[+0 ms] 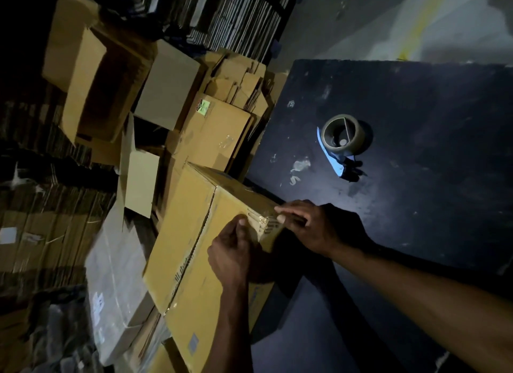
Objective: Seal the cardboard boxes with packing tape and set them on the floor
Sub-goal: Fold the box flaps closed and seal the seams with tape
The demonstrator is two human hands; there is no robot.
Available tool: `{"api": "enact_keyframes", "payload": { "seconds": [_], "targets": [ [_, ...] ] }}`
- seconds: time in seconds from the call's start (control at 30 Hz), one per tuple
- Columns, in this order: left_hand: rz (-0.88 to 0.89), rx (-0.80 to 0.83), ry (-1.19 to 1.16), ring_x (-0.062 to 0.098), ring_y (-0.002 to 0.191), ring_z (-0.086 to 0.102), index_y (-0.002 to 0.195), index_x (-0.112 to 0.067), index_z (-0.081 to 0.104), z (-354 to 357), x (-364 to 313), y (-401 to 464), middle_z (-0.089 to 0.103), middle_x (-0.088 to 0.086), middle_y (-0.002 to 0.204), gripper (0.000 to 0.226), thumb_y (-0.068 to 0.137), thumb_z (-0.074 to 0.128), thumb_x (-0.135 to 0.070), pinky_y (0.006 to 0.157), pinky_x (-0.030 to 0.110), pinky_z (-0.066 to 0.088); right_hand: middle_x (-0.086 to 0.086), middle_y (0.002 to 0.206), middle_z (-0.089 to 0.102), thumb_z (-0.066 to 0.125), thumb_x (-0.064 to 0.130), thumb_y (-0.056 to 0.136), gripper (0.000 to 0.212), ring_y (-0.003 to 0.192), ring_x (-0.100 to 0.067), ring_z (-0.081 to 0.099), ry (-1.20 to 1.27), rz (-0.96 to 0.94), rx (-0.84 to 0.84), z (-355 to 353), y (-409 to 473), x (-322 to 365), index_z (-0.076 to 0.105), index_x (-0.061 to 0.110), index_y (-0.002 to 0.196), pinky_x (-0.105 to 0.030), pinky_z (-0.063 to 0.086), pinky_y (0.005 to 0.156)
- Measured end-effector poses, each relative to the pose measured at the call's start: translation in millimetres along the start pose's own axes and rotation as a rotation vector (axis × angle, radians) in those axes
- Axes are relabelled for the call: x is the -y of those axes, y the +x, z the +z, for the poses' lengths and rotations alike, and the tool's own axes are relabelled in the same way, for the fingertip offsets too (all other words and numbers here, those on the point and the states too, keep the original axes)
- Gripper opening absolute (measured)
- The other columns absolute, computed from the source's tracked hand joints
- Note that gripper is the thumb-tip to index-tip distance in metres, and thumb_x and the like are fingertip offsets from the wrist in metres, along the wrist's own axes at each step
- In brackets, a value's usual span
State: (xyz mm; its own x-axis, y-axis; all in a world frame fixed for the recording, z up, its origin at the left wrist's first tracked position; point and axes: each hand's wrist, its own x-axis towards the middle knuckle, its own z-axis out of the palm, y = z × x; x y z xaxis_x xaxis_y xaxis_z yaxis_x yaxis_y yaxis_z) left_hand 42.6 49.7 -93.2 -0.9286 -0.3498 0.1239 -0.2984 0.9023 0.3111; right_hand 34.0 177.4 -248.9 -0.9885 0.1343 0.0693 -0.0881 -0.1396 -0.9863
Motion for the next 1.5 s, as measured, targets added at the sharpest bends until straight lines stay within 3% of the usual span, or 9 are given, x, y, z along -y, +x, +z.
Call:
{"api": "enact_keyframes", "payload": {
  "seconds": [0.1,0.3,0.5,0.73,0.87,0.97,1.07,1.27,1.5],
  "targets": [
    [0.019,0.054,-0.049,-0.013,0.092,0.067,0.124,-0.045,0.073,1.3,8.9,-10.3,0.073,-0.026,0.106,0.026,0.099,0.066,-0.049,0.076,0.013,0.056,0.017,0.119,0.068,0.075,0.025,0.092,0.026,0.115,0.014,0.053,-0.057,-0.164,-0.025,7.8,-1.8,5.7,0.077,0.017,0.116,-0.028,0.047,0.095],
    [0.036,0.038,-0.014,0.008,0.11,0.071,0.128,-0.051,0.068,9.9,11.6,-13.0,0.075,-0.016,0.116,0.038,0.094,0.061,-0.066,0.088,0.033,0.06,0.011,0.137,0.065,0.06,0.031,0.101,0.034,0.127,-0.001,0.05,-0.201,-0.269,0.127,11.8,7.5,4.7,0.068,0.026,0.133,-0.035,0.042,0.103],
    [0.074,0.084,0.086,0.02,0.11,0.072,0.133,-0.054,0.063,8.9,11.6,-12.2,0.075,-0.008,0.118,0.053,0.09,0.041,-0.075,0.084,0.037,0.06,0.015,0.156,0.045,0.05,0.046,0.103,0.058,0.144,-0.008,0.037,-0.191,-0.152,0.317,5.5,1.2,16.2,0.035,0.033,0.158,-0.035,0.037,0.115],
    [0.105,0.073,0.123,0.028,0.104,0.074,0.136,-0.047,0.064,7.9,3.5,-19.1,0.076,-0.003,0.119,0.053,0.093,0.039,-0.066,0.078,0.039,0.06,0.016,0.156,0.044,0.072,0.043,0.092,0.058,0.147,-0.005,0.035,-0.012,0.054,0.416,2.4,8.5,21.0,0.054,0.035,0.146,-0.029,0.031,0.12],
    [0.101,0.042,0.109,0.029,0.096,0.075,0.133,-0.048,0.066,7.3,2.9,-21.7,0.078,0.0,0.108,0.049,0.092,0.044,-0.062,0.073,0.037,0.059,0.012,0.15,0.05,0.086,0.016,0.082,0.096,0.141,-0.003,0.045,0.291,0.279,0.502,-4.9,9.2,23.7,0.029,0.029,0.158,-0.023,0.043,0.111],
    [0.108,0.028,0.1,0.026,0.097,0.075,0.133,-0.048,0.066,7.3,3.6,-21.3,0.078,-0.002,0.112,0.048,0.093,0.043,-0.062,0.073,0.035,0.059,0.012,0.159,0.039,0.088,0.041,0.075,0.114,0.144,0.0,0.038,0.065,0.26,0.575,-8.0,14.0,21.7,0.015,0.036,0.162,-0.025,0.041,0.113],
    [0.104,0.025,0.128,0.026,0.099,0.075,0.134,-0.047,0.065,8.5,0.2,-20.8,0.076,-0.002,0.117,0.049,0.093,0.042,-0.062,0.075,0.035,0.059,0.007,0.163,0.032,0.084,0.047,0.077,0.109,0.148,-0.01,0.032,-0.295,0.12,0.647,-8.9,13.3,26.3,0.015,0.038,0.162,-0.022,0.032,0.116],
    [0.097,0.021,0.163,0.021,0.088,0.076,0.126,-0.049,0.07,-2.6,-6.7,-43.9,0.075,-0.015,0.117,0.049,0.09,0.042,-0.066,0.067,0.03,0.058,0.011,0.147,0.047,0.073,0.004,0.082,0.089,0.136,-0.002,0.045,-0.131,0.302,0.638,-32.3,2.3,46.2,0.034,0.03,0.157,-0.007,0.039,0.101],
    [-0.036,0.034,-0.059,0.01,0.064,0.073,0.101,-0.044,0.079,-20.7,2.5,-125.0,0.077,-0.014,0.079,0.029,0.087,0.057,-0.057,0.056,0.025,0.055,0.014,0.105,0.075,0.061,0.001,0.077,0.046,0.099,-0.002,0.07,-0.493,0.165,0.666,-77.2,8.1,92.7,0.074,0.031,0.11,-0.033,0.058,0.092]
  ]
}}
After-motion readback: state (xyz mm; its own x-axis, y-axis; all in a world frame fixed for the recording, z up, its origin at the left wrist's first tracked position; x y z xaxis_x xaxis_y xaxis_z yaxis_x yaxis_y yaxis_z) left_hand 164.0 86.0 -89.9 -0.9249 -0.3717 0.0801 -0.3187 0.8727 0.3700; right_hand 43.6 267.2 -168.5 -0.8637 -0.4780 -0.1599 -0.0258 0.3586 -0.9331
